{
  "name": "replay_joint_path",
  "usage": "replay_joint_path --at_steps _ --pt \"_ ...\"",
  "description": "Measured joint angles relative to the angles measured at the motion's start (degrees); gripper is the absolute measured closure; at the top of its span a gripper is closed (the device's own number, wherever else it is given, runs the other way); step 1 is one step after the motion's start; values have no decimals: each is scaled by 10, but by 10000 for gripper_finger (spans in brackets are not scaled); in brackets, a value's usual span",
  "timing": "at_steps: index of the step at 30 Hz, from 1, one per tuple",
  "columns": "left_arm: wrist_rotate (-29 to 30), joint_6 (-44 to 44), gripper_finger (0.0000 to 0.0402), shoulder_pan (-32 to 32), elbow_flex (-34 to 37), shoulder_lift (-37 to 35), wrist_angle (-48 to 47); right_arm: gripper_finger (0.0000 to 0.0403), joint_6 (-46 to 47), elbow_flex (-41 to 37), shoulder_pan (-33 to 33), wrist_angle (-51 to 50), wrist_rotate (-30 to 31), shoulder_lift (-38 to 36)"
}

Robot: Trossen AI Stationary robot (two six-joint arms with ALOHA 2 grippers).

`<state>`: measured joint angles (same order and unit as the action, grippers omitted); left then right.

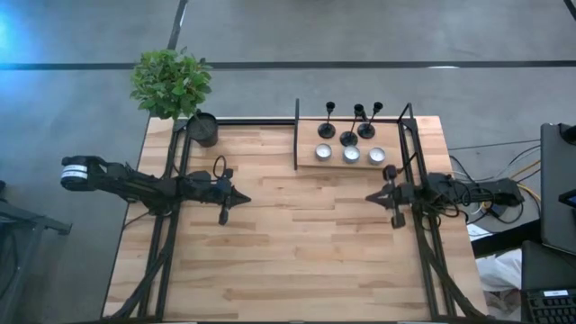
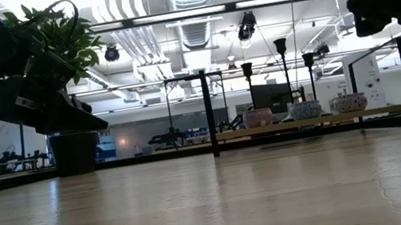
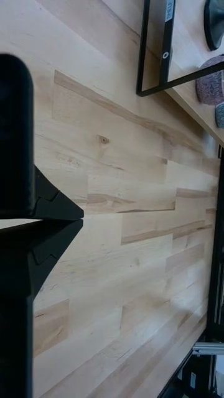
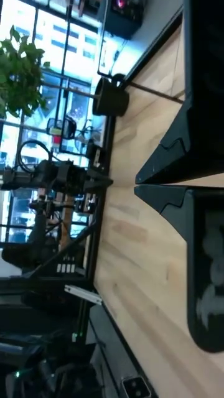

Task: Pick & Place candle stick holders
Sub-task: Return to Home Position

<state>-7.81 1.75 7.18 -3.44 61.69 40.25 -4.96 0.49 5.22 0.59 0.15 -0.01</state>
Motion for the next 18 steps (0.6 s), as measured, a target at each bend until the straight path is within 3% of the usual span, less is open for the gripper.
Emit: replay_joint_path --at_steps 10,14,18 --pt "0 0 392 0 0 0 0 395 8 0 -66 1 -16 0" --pt "0 0 392 0 0 0 0 395 37 0 -70 5 -36 4" --pt "0 0 392 0 0 0 -1 394 10 0 -70 3 -30 26"
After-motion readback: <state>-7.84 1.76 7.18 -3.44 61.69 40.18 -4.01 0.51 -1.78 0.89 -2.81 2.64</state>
